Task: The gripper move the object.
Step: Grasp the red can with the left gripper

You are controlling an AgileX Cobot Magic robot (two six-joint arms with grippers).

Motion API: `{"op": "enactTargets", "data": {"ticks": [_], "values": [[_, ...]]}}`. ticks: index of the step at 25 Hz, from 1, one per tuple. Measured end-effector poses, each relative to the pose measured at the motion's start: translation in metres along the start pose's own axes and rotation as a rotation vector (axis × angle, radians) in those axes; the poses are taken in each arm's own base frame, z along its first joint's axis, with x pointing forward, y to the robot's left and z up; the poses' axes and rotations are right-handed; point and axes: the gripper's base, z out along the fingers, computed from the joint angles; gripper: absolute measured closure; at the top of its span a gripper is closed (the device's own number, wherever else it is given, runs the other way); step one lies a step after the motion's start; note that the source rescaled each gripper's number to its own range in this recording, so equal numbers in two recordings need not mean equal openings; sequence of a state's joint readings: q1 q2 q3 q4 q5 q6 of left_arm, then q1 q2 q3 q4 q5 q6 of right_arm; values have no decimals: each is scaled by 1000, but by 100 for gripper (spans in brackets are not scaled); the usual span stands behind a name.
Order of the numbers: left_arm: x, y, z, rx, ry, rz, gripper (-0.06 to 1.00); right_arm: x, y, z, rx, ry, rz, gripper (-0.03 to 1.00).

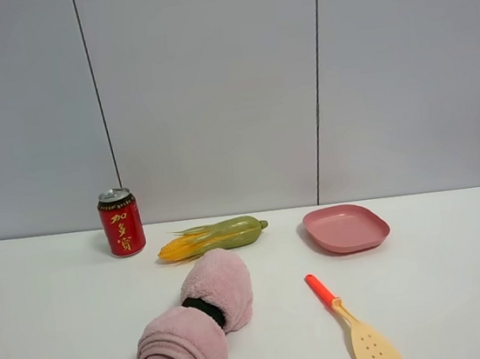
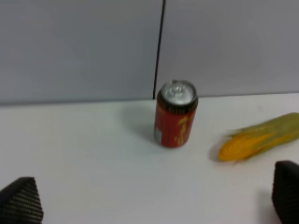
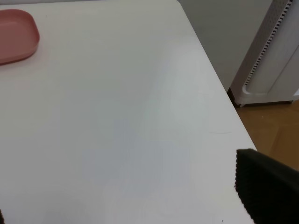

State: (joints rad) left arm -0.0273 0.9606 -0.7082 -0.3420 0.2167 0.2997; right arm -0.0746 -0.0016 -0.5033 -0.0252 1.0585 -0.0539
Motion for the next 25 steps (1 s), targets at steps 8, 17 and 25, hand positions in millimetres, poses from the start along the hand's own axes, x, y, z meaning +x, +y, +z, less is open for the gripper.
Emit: {"op": "enactTargets", "data": {"ticks": [8, 17, 25], "values": [[19, -39, 71, 87, -29, 148, -6, 0, 0, 0, 0, 0, 0, -3], [58, -43, 134, 41, -15, 173, -6, 0, 0, 0, 0, 0, 0, -3], [87, -42, 167, 21, -41, 138, -6, 0, 0, 0, 0, 0, 0, -3]]}}
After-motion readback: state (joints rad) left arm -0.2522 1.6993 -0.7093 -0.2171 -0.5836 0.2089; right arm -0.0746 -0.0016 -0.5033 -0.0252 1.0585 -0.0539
